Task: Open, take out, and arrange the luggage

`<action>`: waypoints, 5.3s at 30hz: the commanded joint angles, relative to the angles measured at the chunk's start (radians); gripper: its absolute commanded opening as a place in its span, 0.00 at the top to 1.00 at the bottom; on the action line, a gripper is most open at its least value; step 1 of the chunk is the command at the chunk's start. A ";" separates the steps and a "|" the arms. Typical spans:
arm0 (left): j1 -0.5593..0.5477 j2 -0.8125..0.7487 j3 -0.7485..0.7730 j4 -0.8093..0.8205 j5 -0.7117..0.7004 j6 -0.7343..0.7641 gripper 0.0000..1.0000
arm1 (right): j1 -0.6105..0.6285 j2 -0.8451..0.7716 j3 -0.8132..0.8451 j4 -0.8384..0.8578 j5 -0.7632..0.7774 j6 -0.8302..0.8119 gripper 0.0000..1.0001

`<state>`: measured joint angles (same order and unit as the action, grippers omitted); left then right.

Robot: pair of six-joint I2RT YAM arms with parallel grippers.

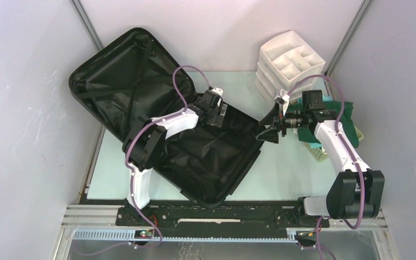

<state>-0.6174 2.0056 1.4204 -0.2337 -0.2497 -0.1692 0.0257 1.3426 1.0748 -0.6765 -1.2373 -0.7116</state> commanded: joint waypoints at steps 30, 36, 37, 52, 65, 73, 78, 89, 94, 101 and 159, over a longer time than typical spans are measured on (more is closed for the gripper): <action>-0.006 -0.392 -0.333 0.260 0.278 0.113 0.75 | 0.042 0.022 0.007 0.177 0.007 0.316 0.19; -0.046 -0.598 -0.577 0.378 0.501 0.254 0.81 | 0.159 0.055 0.007 0.346 0.138 0.655 0.19; -0.057 -0.631 -0.616 0.390 0.543 0.270 0.81 | 0.178 0.064 0.006 0.372 0.157 0.715 0.19; -0.183 -0.735 -0.704 0.478 0.576 0.286 0.84 | 0.366 0.159 0.007 0.427 0.381 0.907 0.03; -0.200 -0.714 -0.686 0.465 0.503 0.245 0.81 | 0.531 0.250 0.060 0.324 0.538 0.836 0.52; -0.200 -0.808 -0.768 0.485 0.359 0.148 0.30 | 0.546 0.211 0.076 0.295 0.525 0.756 1.00; -0.199 -0.952 -0.837 0.485 0.332 0.083 0.00 | 0.505 0.193 0.082 0.263 0.370 0.653 1.00; -0.187 -1.420 -0.968 0.269 0.095 -0.073 0.00 | 0.324 0.103 0.170 0.023 0.320 0.239 1.00; -0.046 -1.529 -0.917 0.143 0.167 -0.148 0.00 | 0.244 0.097 0.284 0.005 0.550 0.170 1.00; 0.200 -1.402 -0.729 -0.086 0.381 -0.089 0.00 | 0.242 0.244 0.519 0.042 0.967 0.033 1.00; 0.279 -1.366 -0.732 -0.221 0.185 0.146 0.00 | 0.215 0.864 1.036 -0.196 0.964 0.147 0.86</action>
<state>-0.3492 0.6403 0.7143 -0.4816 -0.0738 -0.0425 0.2295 2.2257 2.0758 -0.7986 -0.1059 -0.5724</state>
